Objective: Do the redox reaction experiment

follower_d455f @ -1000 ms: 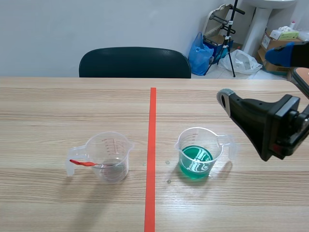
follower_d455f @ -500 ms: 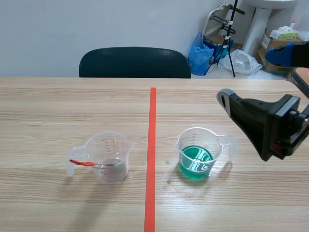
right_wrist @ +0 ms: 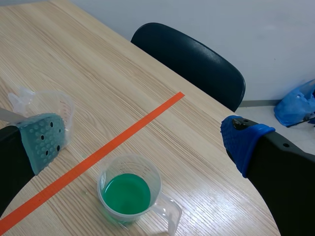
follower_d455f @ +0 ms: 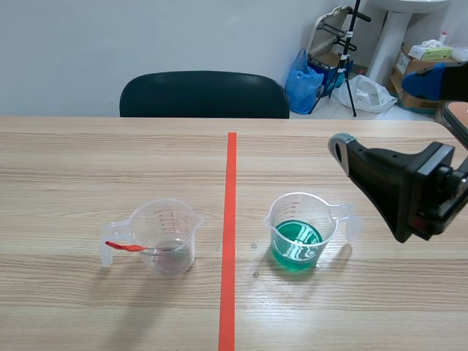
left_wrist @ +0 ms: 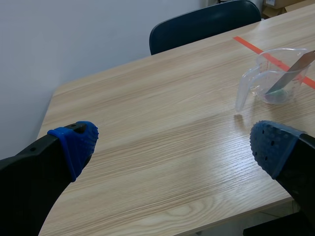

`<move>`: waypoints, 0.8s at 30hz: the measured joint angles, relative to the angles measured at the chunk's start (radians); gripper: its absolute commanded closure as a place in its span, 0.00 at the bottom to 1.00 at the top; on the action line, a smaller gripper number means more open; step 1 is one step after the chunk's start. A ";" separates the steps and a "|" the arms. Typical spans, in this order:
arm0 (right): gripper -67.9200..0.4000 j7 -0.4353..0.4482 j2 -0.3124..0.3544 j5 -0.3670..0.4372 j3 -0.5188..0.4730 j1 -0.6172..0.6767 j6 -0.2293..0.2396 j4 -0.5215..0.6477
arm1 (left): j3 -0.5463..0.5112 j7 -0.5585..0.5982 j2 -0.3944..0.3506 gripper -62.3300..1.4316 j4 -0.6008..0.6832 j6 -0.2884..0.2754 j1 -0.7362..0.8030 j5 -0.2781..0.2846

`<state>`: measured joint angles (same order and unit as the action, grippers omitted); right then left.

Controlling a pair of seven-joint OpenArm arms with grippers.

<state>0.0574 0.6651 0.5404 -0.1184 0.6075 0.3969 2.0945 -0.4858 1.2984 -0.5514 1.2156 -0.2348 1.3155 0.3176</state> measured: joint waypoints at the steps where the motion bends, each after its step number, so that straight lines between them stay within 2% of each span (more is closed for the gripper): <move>1: 0.00 -0.004 0.000 0.000 0.000 -0.005 0.000 0.000 | 0.000 0.000 0.000 0.00 0.000 0.000 0.000 0.000; 5: 0.00 -0.007 0.000 0.000 0.006 -0.038 0.005 0.000 | 0.000 -0.002 0.000 0.00 0.000 0.000 0.000 0.000; 8: 0.00 -0.019 0.006 -0.021 0.047 -0.066 0.060 -0.002 | 0.000 -0.004 0.000 0.00 0.000 0.000 0.000 0.000; 9: 0.00 -0.019 0.011 -0.027 0.070 -0.077 0.077 -0.005 | 0.000 -0.004 0.000 0.00 0.000 0.000 0.000 0.000; 14: 0.00 -0.018 0.014 -0.083 0.193 -0.165 0.093 -0.064 | 0.000 -0.004 0.000 0.00 0.000 0.000 0.000 0.000; 16: 0.00 -0.014 0.014 -0.115 0.249 -0.214 0.129 -0.102 | 0.000 -0.004 0.000 0.00 0.000 0.000 0.000 0.000; 20: 0.00 0.048 0.014 -0.169 0.384 -0.312 0.186 -0.170 | 0.000 -0.004 0.000 0.00 0.000 0.000 0.000 0.000; 24: 0.00 0.113 0.014 -0.259 0.516 -0.407 0.187 -0.225 | 0.000 -0.004 0.000 0.00 0.000 0.003 0.000 0.000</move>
<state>0.1703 0.6792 0.2810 0.3973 0.2008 0.5835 1.8690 -0.4858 1.2945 -0.5514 1.2156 -0.2321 1.3155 0.3172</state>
